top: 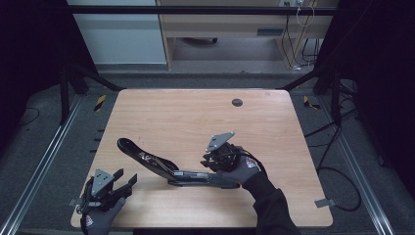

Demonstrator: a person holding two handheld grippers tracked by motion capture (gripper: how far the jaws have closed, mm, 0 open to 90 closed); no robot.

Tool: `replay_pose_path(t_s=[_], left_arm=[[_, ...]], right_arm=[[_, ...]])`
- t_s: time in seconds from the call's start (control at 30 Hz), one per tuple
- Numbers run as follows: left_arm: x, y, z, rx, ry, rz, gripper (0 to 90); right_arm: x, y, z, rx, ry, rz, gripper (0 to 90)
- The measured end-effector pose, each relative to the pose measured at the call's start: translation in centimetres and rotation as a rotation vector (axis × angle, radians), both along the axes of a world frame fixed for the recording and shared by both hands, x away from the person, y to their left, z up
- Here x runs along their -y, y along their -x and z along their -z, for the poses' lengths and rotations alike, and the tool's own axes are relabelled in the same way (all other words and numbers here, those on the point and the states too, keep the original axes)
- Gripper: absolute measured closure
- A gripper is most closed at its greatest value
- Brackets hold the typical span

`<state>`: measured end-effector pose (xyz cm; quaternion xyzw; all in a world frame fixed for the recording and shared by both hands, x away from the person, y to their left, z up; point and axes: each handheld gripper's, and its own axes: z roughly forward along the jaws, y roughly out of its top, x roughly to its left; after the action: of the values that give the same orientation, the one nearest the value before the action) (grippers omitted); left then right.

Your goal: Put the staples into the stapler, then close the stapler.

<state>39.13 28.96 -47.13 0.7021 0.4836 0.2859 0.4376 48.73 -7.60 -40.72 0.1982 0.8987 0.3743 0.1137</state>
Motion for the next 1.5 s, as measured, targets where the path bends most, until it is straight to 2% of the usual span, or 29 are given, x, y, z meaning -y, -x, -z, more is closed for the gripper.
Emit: replay_pose_path(t_s=[0.13, 0.3, 0.43, 0.63, 0.73, 0.87, 1.03, 1.2, 1.27, 1.5], left_arm=[[0.2, 0.2, -0.4, 0.014, 0.015, 0.014, 41.7], [0.7, 0.2, -0.8, 0.017, 0.025, 0.032, 40.8], [1.2, 0.2, -1.1, 0.023, 0.037, 0.049, 39.3], [1.8, 0.3, -1.9, 0.041, 0.054, 0.077, 36.6], [2.0, 0.4, -2.3, 0.05, 0.06, 0.073, 35.8], [2.0, 0.2, -2.8, 0.058, 0.061, 0.076, 34.7], [2.4, 0.0, -3.7, 0.08, 0.079, 0.085, 33.9], [2.8, -0.5, -4.3, 0.093, 0.087, 0.086, 33.0], [3.0, -0.7, -4.5, 0.097, 0.09, 0.087, 33.0], [3.5, -1.3, -5.2, 0.111, 0.086, 0.086, 32.7]], right_arm=[[1.1, 0.7, 0.2, 0.029, -0.035, 0.107, 70.3], [3.2, 1.3, 0.7, 0.022, -0.095, 0.205, 66.1], [5.1, 2.0, 1.4, 0.034, -0.146, 0.303, 63.9], [7.2, 3.5, 2.9, 0.059, -0.157, 0.387, 60.9], [8.1, 4.0, 3.8, 0.043, -0.179, 0.443, 60.4], [8.8, 4.5, 5.1, 0.026, -0.18, 0.478, 61.1], [9.2, 5.2, 6.1, 0.02, -0.197, 0.485, 61.7], [9.4, 5.7, 6.7, 0.011, -0.196, 0.485, 62.0], [9.3, 5.9, 6.9, -0.003, -0.192, 0.487, 63.2], [9.4, 6.6, 7.3, 0.001, -0.197, 0.487, 70.0]])
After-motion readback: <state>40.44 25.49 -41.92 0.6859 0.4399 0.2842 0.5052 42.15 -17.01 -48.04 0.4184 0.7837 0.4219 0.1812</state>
